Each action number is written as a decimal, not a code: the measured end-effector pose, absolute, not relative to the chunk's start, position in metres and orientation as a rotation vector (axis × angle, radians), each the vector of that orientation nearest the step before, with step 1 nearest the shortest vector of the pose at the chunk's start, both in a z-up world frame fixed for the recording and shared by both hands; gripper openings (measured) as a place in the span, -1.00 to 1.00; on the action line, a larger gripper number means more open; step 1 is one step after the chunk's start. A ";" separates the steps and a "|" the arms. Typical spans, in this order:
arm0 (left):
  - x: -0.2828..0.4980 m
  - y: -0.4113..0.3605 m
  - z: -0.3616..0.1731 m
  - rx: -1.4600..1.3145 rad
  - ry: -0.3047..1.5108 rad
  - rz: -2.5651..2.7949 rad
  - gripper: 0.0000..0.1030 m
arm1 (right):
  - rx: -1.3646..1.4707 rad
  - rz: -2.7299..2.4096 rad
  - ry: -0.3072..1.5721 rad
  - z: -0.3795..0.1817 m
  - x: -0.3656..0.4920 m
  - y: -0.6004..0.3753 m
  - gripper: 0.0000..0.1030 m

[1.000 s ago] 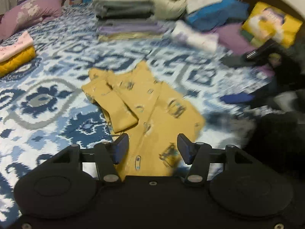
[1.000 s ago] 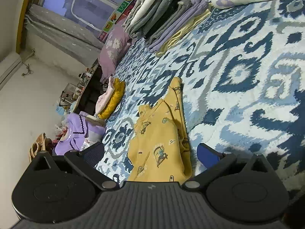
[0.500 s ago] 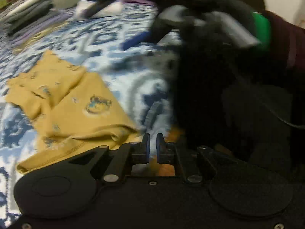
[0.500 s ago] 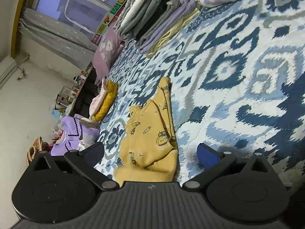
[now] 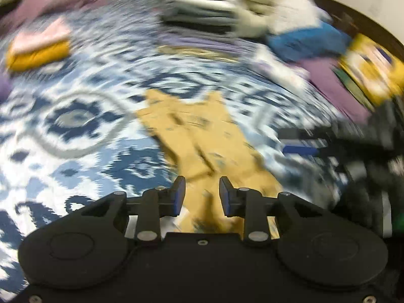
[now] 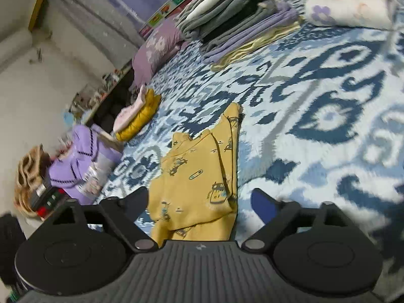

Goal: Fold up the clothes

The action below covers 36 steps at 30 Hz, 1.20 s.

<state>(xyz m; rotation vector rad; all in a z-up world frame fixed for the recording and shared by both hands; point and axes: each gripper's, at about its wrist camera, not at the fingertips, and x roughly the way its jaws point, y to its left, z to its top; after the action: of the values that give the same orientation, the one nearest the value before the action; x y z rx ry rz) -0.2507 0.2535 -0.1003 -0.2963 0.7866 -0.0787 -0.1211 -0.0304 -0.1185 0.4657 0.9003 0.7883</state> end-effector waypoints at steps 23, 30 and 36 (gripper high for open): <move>-0.132 0.289 -0.128 -0.351 0.716 -0.097 -0.77 | 0.550 0.877 0.995 -0.167 -0.017 0.031 -0.75; -0.106 0.323 -0.091 -0.315 0.561 -0.079 -0.79 | 0.506 0.944 0.810 -0.113 0.015 0.053 -0.76; -0.074 0.345 -0.095 -0.325 0.549 0.035 -0.44 | 0.443 0.883 0.751 -0.091 0.066 0.082 -0.39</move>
<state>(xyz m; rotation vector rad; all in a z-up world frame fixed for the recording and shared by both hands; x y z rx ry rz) -0.0739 0.3452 -0.0947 -0.3252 0.5487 0.0346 0.0656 0.0818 -0.0908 0.4425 0.7505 0.8829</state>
